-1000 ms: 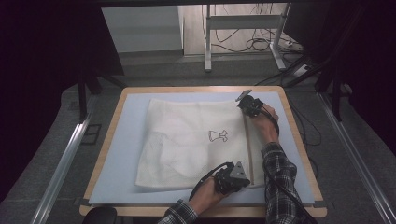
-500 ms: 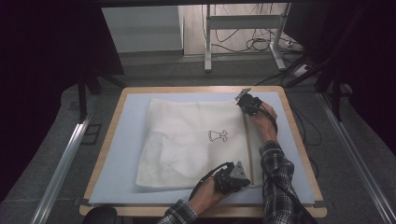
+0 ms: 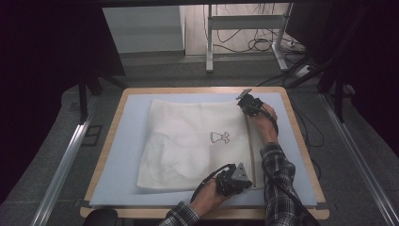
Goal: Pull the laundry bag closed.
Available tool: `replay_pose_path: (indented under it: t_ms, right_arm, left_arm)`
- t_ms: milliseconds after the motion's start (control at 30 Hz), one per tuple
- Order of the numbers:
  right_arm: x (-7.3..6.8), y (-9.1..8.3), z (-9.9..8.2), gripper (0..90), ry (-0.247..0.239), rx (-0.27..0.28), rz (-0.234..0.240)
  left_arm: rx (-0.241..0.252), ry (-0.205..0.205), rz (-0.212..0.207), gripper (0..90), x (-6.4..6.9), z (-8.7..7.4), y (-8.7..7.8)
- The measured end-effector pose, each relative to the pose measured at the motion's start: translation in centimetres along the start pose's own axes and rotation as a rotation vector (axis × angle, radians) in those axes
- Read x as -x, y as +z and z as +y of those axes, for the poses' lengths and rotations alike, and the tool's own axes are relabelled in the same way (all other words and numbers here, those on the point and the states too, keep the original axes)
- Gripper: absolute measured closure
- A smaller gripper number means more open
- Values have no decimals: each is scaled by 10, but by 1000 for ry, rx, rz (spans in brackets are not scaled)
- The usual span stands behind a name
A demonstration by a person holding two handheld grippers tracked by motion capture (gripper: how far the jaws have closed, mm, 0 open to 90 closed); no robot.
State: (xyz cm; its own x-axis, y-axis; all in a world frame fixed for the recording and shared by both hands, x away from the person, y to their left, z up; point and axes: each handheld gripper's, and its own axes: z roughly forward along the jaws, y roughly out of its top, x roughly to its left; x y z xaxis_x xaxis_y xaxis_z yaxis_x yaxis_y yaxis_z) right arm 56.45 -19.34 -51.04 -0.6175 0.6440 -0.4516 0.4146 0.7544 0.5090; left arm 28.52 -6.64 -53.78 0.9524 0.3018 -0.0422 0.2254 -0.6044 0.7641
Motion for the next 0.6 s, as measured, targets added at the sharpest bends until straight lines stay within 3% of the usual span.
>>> replay_pose_path:
  t_ms: [333,500,600]
  right_arm:
    - [3,-5,-3,702,93,41,57]
    - [1,-8,-2,645,103,61,70]
    - [1,-10,-3,602,131,73,88]
  left_arm:
    - [3,-37,-19,859,-4,0,-1]
    - [16,-84,-16,758,-5,2,-1]
    - [10,-77,5,653,-4,6,-4]
